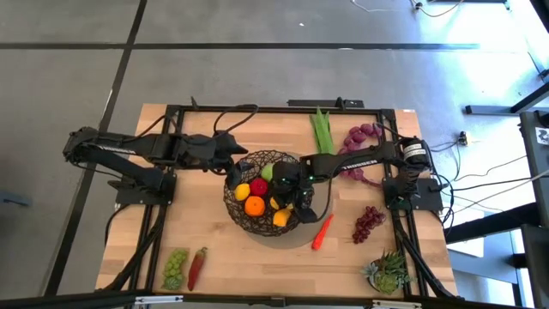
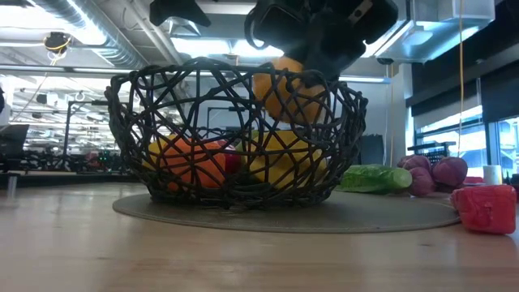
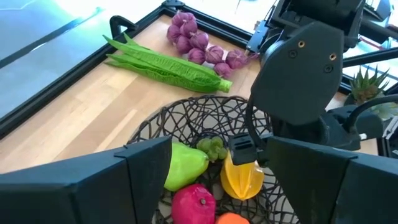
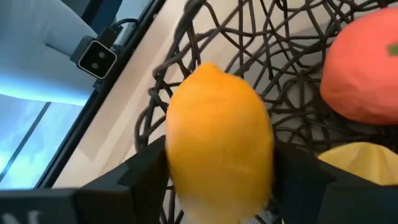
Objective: Build produce basket
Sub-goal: Put the lemon into the wire basket, then put the dark red chili pepper into the wire basket
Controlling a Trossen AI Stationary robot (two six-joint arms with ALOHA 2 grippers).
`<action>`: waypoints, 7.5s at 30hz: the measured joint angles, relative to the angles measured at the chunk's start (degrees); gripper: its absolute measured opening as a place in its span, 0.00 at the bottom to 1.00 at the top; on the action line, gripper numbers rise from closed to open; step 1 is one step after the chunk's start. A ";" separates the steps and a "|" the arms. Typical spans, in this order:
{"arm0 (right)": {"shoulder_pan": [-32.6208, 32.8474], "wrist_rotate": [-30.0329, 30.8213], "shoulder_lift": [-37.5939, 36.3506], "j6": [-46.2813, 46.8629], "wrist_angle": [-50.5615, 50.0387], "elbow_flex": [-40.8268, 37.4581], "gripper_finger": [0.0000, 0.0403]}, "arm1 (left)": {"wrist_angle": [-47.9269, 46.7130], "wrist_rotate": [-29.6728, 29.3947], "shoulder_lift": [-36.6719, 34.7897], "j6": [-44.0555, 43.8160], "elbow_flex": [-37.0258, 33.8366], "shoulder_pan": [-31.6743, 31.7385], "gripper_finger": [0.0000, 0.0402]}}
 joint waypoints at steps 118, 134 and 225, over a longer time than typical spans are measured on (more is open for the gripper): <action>-12.72 -1.59 -19.39 -13.41 -9.45 12.05 0.50 | -16.85 19.28 39.54 -93.46 -0.02 -44.00 0.63; -12.72 -1.56 -19.39 -13.41 -11.99 12.03 0.50 | -16.69 21.30 39.54 -93.49 -0.02 -41.97 0.42; -13.57 2.51 -25.49 -13.41 -9.78 12.03 0.50 | 3.19 -11.08 29.16 -18.38 0.00 8.66 0.25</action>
